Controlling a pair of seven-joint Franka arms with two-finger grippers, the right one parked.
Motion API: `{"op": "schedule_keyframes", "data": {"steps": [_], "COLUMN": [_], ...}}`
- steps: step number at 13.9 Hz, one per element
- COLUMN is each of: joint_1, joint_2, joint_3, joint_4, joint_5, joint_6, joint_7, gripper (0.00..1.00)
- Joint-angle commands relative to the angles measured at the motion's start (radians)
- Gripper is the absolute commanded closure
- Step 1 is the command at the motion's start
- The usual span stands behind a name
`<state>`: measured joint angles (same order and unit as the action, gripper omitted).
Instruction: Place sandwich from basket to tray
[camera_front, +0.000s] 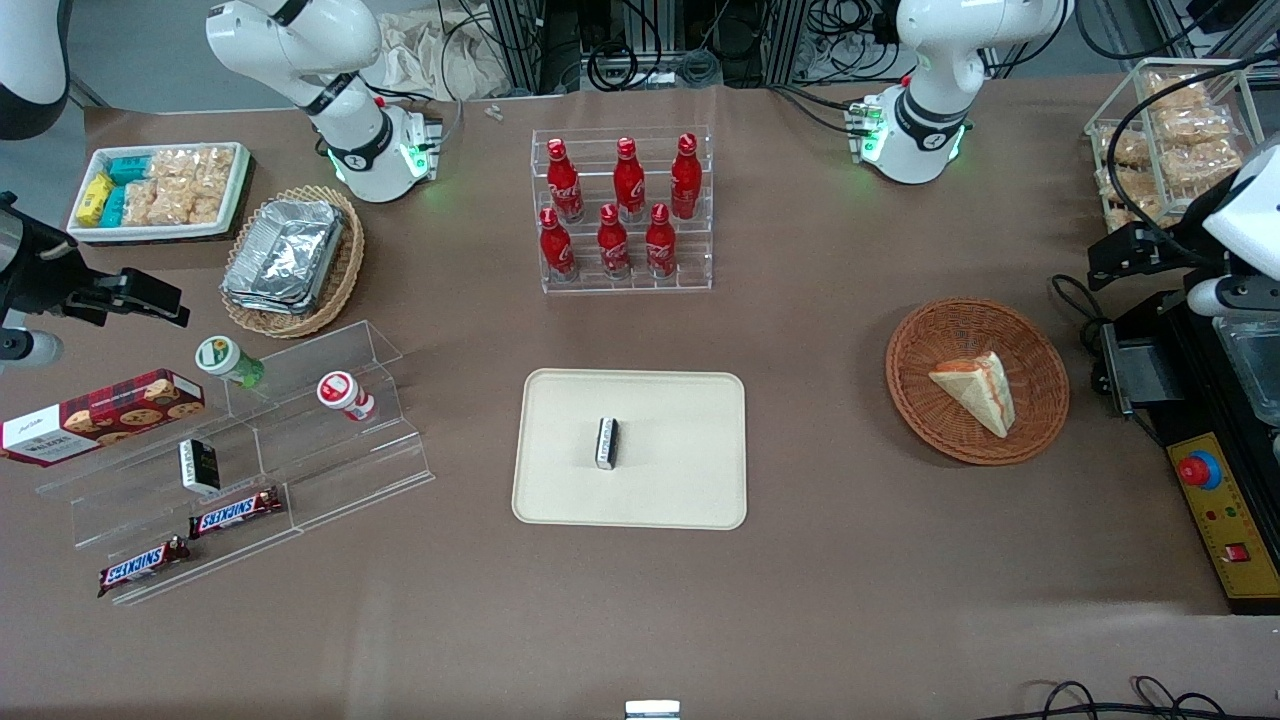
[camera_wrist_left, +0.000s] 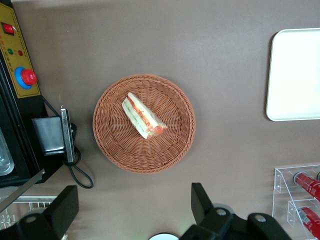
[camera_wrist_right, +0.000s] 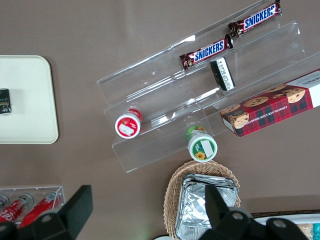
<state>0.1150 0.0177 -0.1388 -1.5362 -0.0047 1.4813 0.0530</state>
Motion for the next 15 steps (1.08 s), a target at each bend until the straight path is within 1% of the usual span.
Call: {"op": "schedule_keyframes", "data": {"steps": [1, 3, 4, 7, 9, 12, 14, 15], "joint_1": [0.018, 0.022, 0.022, 0.022, 0.022, 0.022, 0.023, 0.023], "joint_2": [0.005, -0.007, -0.03, -0.126, -0.142, -0.159, -0.144, -0.14], "joint_3": [-0.008, 0.01, 0.016, 0.018, 0.018, 0.019, 0.019, 0.019], "joint_4": [-0.022, -0.077, -0.135, -0.376, -0.514, -0.695, -0.748, -0.786], "joint_5": [0.006, -0.004, -0.006, -0.003, 0.002, 0.006, 0.012, 0.012], "joint_6": [-0.013, 0.008, 0.061, 0.236, 0.336, 0.58, 0.664, 0.735], "joint_7": [-0.051, -0.122, -0.146, -0.325, -0.462, -0.502, -0.516, -0.521], "gripper": [0.0, 0.0, 0.0, 0.0, 0.0, 0.0, 0.0, 0.0]}}
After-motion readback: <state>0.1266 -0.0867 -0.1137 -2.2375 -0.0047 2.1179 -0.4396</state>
